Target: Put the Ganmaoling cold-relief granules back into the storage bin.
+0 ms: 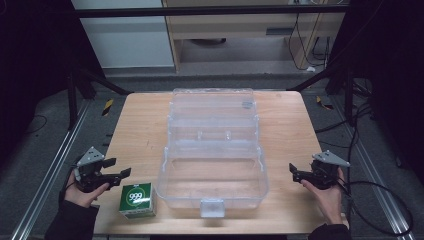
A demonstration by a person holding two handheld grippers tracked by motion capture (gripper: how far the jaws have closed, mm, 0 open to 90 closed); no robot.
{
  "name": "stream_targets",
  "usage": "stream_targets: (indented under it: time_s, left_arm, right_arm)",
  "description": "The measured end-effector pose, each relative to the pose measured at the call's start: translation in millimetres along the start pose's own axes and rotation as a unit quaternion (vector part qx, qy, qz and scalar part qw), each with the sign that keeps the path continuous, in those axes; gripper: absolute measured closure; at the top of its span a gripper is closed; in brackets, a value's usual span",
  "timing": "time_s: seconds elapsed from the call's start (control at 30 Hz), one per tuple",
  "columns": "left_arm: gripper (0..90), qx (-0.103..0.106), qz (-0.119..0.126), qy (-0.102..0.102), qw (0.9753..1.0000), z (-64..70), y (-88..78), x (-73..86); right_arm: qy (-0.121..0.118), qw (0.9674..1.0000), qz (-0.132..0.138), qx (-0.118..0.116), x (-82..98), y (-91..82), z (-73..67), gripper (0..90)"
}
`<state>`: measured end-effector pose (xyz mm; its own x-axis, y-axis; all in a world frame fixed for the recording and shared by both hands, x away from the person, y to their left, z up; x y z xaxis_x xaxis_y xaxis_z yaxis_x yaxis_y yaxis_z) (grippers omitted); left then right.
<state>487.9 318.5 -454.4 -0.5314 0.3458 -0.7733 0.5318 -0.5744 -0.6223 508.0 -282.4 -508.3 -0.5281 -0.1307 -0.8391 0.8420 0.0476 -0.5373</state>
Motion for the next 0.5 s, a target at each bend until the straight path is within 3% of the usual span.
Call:
stream_targets:
  time_s: [0.2,0.3,0.5]
  left_arm:
    - [23.1,0.026,-0.016,0.028,0.9991,7.9,-10.8,-11.4]
    - [22.1,0.045,-0.036,0.059,0.9966,17.1,-17.2,-19.7]
    - [20.4,0.065,-0.057,0.089,0.9923,28.2,-19.1,-24.8]
  right_arm:
    - [0.003,1.0,-0.007,0.001,1.1,-0.4,0.2,0.4]
    - [0.007,0.9999,-0.015,0.003,1.6,0.1,0.0,0.4]
    - [-0.003,0.9999,-0.012,0.005,1.8,-1.9,-0.7,0.4]
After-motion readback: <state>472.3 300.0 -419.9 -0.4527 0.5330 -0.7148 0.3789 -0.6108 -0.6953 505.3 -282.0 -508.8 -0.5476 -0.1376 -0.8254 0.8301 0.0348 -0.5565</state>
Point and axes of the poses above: each handheld gripper's, and its own axes: y roughly forward along the jaws, x roughly out of its underside, z roughly to its right, the point moved 7 cm from there along y, roughly forward along the jaws, and after that the axes turned 9 degrees about x, right-handed, at the moved point
